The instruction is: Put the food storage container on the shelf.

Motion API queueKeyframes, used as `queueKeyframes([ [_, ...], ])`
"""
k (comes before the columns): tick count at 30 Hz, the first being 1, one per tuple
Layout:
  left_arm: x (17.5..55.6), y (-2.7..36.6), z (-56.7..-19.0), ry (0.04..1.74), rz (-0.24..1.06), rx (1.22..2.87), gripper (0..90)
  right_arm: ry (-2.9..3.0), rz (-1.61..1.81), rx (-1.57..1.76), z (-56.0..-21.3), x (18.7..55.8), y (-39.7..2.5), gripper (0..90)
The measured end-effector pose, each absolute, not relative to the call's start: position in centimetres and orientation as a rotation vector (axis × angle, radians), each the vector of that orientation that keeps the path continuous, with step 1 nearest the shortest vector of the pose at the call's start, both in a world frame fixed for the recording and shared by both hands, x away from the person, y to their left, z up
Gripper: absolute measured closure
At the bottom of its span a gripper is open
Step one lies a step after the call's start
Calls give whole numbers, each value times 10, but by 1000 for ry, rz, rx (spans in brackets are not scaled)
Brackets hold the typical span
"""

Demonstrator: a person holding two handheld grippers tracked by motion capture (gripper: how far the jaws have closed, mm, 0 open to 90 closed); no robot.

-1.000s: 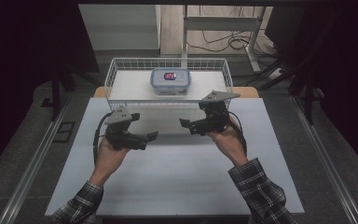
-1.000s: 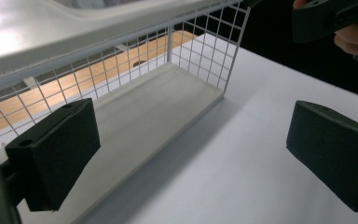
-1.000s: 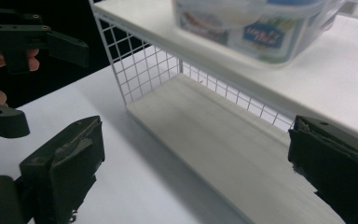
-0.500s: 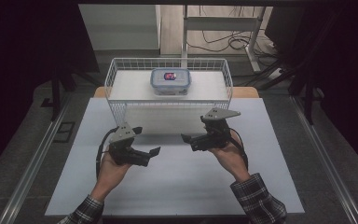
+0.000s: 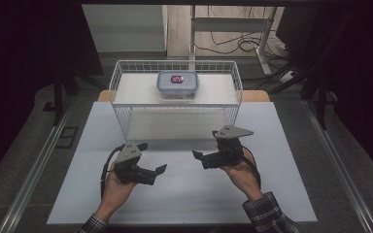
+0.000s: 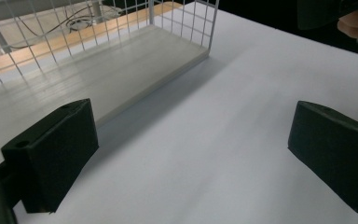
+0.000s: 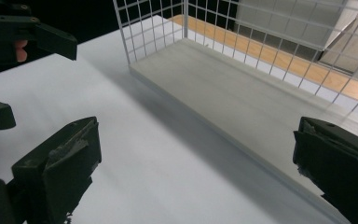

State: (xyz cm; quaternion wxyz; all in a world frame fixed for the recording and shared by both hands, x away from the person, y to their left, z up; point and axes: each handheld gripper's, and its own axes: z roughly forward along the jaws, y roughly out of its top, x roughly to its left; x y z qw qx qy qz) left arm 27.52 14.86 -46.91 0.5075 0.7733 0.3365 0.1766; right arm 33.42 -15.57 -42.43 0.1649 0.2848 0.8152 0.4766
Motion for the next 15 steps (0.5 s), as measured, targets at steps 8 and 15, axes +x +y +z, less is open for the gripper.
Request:
queueKeyframes([
  [8,267,151,-485,831,416,1886,12,2349,1303,804,-444,324,-160,6],
  [15,256,156,-497,856,421,1900,12,2362,1306,821,-456,315,-163,5],
])
